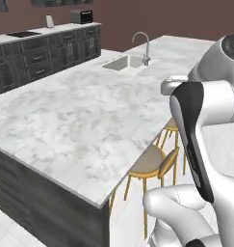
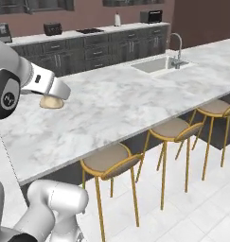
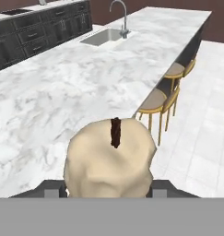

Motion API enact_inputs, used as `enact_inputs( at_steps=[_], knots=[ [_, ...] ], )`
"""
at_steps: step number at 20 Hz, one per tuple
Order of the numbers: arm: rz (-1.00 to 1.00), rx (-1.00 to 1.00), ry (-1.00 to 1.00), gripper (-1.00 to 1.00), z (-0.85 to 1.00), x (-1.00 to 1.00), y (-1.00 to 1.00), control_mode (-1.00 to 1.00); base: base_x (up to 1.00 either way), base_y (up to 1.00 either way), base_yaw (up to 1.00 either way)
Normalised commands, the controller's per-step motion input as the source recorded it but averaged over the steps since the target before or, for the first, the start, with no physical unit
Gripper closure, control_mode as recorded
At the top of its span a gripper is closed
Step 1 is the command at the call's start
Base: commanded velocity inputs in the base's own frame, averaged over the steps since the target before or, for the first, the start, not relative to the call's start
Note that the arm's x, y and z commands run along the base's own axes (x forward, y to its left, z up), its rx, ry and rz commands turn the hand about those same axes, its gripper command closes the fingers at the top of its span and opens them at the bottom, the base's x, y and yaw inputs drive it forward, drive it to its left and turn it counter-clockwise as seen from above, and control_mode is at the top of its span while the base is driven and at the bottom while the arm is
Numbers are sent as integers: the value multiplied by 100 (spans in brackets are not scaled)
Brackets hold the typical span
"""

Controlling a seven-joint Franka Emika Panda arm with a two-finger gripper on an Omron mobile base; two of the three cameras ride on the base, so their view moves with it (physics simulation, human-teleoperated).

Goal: Get the candle and the beer from the cabinet and move them to the dining counter.

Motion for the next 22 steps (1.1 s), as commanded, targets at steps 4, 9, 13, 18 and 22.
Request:
enact_inputs(
  at_steps=[4,9,13,18,22],
  knots=[
    [0,0,0,100,0,0,0,100,59,-81,55],
    [0,0,0,100,0,0,0,100,12,-100,46],
    [0,0,0,100,0,0,0,100,0,-100,48],
    [0,0,0,100,0,0,0,100,5,-92,52],
    [0,0,0,100,0,0,0,100,27,-87,51]
  ],
)
